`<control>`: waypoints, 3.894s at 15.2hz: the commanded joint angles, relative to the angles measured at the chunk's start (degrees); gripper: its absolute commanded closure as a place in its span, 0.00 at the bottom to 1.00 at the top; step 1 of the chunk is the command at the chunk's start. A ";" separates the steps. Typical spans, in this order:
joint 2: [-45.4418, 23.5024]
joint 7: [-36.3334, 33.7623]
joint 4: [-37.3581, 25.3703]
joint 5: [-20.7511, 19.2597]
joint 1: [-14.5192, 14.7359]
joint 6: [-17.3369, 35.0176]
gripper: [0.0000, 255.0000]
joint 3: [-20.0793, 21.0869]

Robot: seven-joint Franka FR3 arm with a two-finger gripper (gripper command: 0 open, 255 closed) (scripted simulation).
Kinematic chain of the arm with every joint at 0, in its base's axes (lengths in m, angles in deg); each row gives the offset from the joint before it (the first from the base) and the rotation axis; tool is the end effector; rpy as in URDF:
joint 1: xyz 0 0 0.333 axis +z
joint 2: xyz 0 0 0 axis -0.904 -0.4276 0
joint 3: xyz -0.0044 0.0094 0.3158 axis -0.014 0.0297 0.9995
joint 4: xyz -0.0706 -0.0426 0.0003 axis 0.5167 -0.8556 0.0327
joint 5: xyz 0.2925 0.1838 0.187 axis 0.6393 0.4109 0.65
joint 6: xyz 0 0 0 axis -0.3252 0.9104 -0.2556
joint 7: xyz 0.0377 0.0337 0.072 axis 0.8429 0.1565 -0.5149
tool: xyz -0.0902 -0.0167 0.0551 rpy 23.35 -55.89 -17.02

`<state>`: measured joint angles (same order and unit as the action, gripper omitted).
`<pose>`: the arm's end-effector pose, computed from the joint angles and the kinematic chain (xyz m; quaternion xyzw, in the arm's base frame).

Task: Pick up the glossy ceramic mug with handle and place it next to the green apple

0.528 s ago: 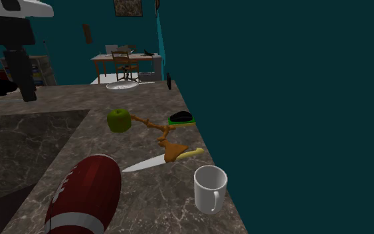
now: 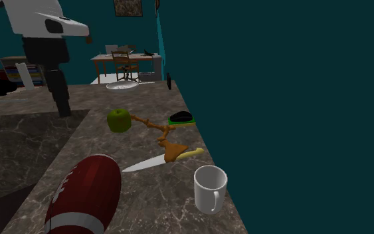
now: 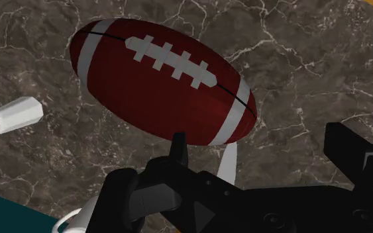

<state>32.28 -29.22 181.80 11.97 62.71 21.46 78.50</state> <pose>0.3616 -0.0638 0.5542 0.9993 -0.0244 -0.0243 0.0154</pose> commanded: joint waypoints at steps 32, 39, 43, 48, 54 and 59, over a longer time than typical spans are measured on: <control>-59.27 22.00 -38.37 9.34 -9.12 22.56 0.00 -11.27; -60.37 22.22 -37.16 9.70 -9.30 24.83 0.00 -11.11; -60.37 22.22 -37.17 9.70 -9.30 24.82 0.00 -11.12; -60.37 22.22 -37.17 9.70 -9.30 24.82 1.00 -11.12; -60.05 22.19 -37.47 9.60 -9.27 24.20 1.00 -11.17; -58.61 22.04 -39.31 9.15 -9.15 20.98 1.00 -11.41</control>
<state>-26.66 -7.07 142.97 21.24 53.48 43.24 67.13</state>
